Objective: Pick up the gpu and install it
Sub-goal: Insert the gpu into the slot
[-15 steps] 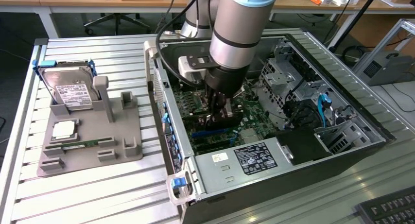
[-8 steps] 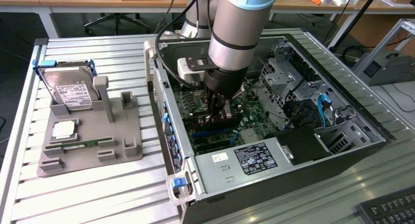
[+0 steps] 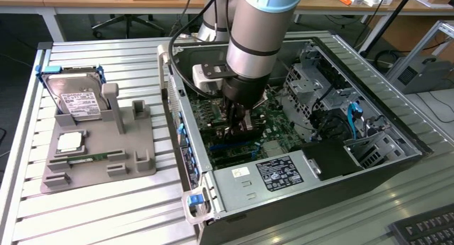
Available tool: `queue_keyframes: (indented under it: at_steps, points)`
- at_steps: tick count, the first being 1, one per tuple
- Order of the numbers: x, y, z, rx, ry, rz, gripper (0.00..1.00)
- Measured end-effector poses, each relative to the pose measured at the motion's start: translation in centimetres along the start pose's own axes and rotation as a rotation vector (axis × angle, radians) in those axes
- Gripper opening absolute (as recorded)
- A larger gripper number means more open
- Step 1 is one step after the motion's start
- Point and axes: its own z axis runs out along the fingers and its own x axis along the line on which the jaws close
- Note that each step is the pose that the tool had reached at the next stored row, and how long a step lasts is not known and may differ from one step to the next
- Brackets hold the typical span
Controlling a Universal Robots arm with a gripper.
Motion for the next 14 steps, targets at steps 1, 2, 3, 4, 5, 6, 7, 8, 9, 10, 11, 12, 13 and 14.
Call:
queue_keyframes:
  at_steps: [1, 2, 3, 4, 5, 6, 7, 8, 9, 10, 11, 12, 13, 14]
  points:
    - [0.0, 0.0, 0.0, 0.0, 0.0, 0.0, 0.27]
    - [0.0, 0.0, 0.0, 0.0, -0.0001, 0.0, 0.27]
    - [0.0, 0.0, 0.0, 0.0, -0.0001, 0.0, 0.27]
    - [0.0, 0.0, 0.0, -0.0001, -0.0001, 0.0, 0.27]
    - [0.0, 0.0, 0.0, 0.0, -0.0001, 0.0, 0.27]
    - [0.0, 0.0, 0.0, 0.0, -0.0001, 0.0, 0.27]
    - [0.0, 0.0, 0.0, 0.0, -0.0001, 0.0, 0.27]
    - [0.0, 0.0, 0.0, 0.0, -0.0001, 0.0, 0.27]
    - [0.0, 0.0, 0.0, 0.0, -0.0001, 0.0, 0.27]
    - [0.0, 0.0, 0.0, 0.0, -0.0002, -0.001, 0.27]
    - [0.0, 0.01, 0.0, 0.0, -0.0001, -0.002, 0.27]
    - [0.0, 0.01, 0.0, 0.0, -0.0002, -0.004, 0.27]
    - [0.0, 0.01, 0.0, 0.0, -0.0001, -0.006, 0.27]
    - [0.0, 0.01, 0.0, 0.0, -0.0001, -0.007, 0.27]
